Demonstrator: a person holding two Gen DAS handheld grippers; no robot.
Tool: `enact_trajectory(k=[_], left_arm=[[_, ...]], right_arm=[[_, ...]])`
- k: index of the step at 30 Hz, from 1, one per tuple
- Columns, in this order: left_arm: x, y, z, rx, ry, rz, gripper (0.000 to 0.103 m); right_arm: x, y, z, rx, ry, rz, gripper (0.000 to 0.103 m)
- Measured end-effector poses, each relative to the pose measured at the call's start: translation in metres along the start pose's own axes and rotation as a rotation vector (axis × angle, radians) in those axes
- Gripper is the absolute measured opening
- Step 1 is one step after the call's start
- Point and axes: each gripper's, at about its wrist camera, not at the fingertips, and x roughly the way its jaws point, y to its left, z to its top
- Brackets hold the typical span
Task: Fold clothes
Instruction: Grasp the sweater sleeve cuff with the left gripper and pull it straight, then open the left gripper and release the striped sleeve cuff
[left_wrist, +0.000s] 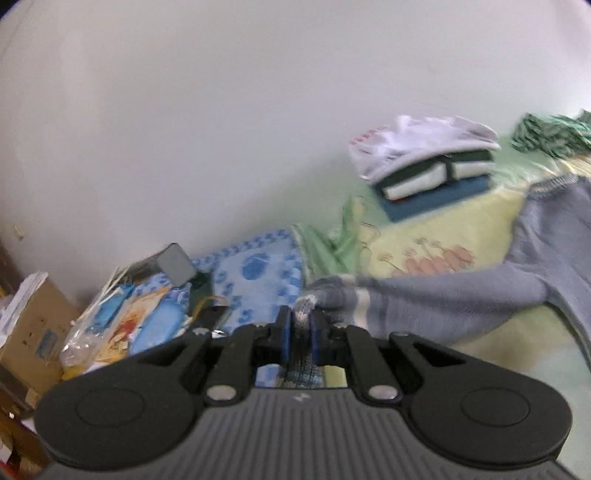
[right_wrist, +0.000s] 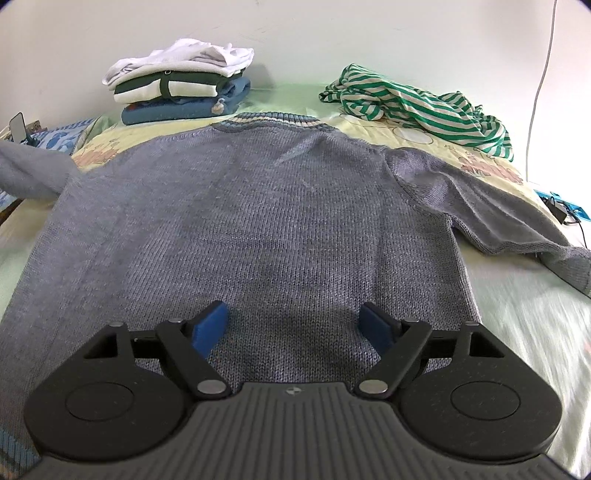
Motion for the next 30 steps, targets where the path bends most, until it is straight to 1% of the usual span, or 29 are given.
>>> enact_trajectory(k=[1,4,6,7,9,12,13,16,17,19,21,22,23,25,26,27,28,30], left_arm=[[0.003,-0.001,-0.003,0.008,0.012,0.008,0.011],[0.016,-0.019,-0.02,0.087,0.049,0.078,0.011],[0.023,-0.033,-0.036,0.146,0.072,0.127,0.011],[0.025,-0.04,-0.046,0.163,0.094,0.138,0.011],[0.025,-0.051,-0.064,0.161,0.144,0.107,0.011],[0.011,-0.053,-0.081,0.078,0.183,0.01,0.011],[0.008,-0.053,-0.085,0.058,0.198,-0.01,0.011],[0.008,-0.055,-0.099,0.081,0.242,-0.003,0.013],[0.008,-0.051,-0.1,0.072,0.259,-0.022,0.018],[0.006,-0.043,-0.101,0.056,0.283,-0.062,0.021],[-0.006,-0.031,-0.1,0.047,0.271,-0.107,0.032],[-0.011,-0.024,-0.099,0.046,0.261,-0.131,0.04],[-0.015,-0.018,-0.098,0.046,0.25,-0.149,0.042],[-0.021,-0.004,-0.086,0.023,0.227,-0.16,0.04],[-0.023,0.003,-0.077,-0.018,0.207,-0.176,0.035],[-0.023,0.008,-0.066,-0.07,0.178,-0.202,0.029],[-0.022,0.008,-0.056,-0.118,0.15,-0.234,0.029],[-0.011,-0.003,-0.036,-0.199,0.106,-0.336,0.028]], right_arm=[[0.0,0.0,0.0,0.0,-0.001,0.0,0.081],[0.0,-0.001,-0.001,-0.001,-0.005,0.001,0.082],[0.0,-0.001,-0.001,-0.002,-0.007,0.002,0.082],[0.0,-0.001,-0.001,-0.003,-0.007,0.003,0.082],[0.0,-0.001,-0.001,-0.005,-0.008,0.004,0.083],[0.0,-0.001,-0.001,-0.006,-0.008,0.003,0.083],[0.0,-0.001,-0.001,-0.005,-0.008,0.002,0.083],[0.0,0.001,-0.001,-0.003,-0.009,-0.002,0.084],[0.0,0.002,-0.001,-0.003,-0.009,-0.003,0.084],[0.0,0.001,-0.001,-0.006,-0.006,-0.001,0.085],[0.0,0.0,0.0,-0.009,-0.002,0.003,0.085],[0.0,0.0,0.0,-0.01,-0.001,0.004,0.085],[0.0,0.0,0.0,-0.01,0.0,0.005,0.085],[0.0,-0.001,0.0,-0.011,0.0,0.006,0.085],[0.0,-0.001,0.0,-0.011,0.0,0.007,0.085],[0.0,-0.002,0.0,-0.011,-0.001,0.007,0.085],[0.0,-0.002,0.0,-0.009,-0.001,0.007,0.085],[0.0,-0.001,0.0,-0.009,-0.001,0.006,0.085]])
